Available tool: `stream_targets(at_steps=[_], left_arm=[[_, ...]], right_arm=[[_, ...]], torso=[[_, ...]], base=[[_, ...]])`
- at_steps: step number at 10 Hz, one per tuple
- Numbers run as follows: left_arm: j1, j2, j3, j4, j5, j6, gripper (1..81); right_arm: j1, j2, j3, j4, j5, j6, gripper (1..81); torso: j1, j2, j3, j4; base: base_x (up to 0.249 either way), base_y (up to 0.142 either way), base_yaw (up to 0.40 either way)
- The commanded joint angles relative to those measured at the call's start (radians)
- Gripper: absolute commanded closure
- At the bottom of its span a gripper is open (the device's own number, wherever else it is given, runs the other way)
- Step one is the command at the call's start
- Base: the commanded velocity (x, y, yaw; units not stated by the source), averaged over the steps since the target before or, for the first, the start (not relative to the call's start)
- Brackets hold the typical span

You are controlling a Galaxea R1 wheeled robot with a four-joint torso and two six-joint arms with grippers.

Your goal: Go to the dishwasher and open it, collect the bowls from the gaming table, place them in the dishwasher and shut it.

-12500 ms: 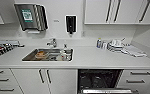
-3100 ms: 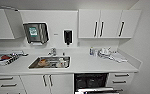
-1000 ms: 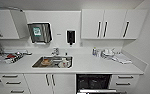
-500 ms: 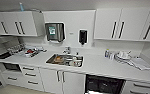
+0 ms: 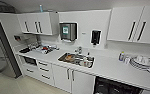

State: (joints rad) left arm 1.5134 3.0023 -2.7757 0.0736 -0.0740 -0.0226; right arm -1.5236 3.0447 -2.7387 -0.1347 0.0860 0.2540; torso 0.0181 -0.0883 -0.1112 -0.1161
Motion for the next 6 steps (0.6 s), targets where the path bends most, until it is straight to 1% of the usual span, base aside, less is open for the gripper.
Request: stream_targets(at_steps=[1,2,3,5,6], left_arm=[[-0.043,-0.009,0.005,0.025,0.048,0.006,1.0],[-0.043,-0.009,0.010,0.037,0.048,0.004,1.0],[-0.043,-0.008,0.010,0.037,0.048,0.004,1.0],[-0.043,-0.003,0.010,0.031,0.048,0.004,1.0],[-0.046,-0.003,0.010,0.025,0.048,0.003,1.0]], right_arm=[[0.042,0.002,-0.002,-0.005,-0.048,-0.002,1.0],[0.041,0.001,-0.002,-0.006,-0.049,-0.004,1.0],[0.038,0.002,-0.002,-0.008,-0.048,-0.007,1.0],[0.033,0.004,-0.001,-0.005,-0.048,-0.047,1.0],[0.033,0.010,-0.002,-0.006,-0.048,-0.052,1.0]], torso=[[0.000,0.000,0.000,0.000],[0.000,0.000,0.000,0.000],[0.000,0.000,0.000,0.000],[0.000,0.000,0.000,0.000],[0.000,0.000,0.000,0.000]], base=[[0.000,0.000,0.355],[0.000,0.000,0.355],[0.000,0.000,0.355],[0.000,0.000,0.355],[0.000,0.000,0.356]])
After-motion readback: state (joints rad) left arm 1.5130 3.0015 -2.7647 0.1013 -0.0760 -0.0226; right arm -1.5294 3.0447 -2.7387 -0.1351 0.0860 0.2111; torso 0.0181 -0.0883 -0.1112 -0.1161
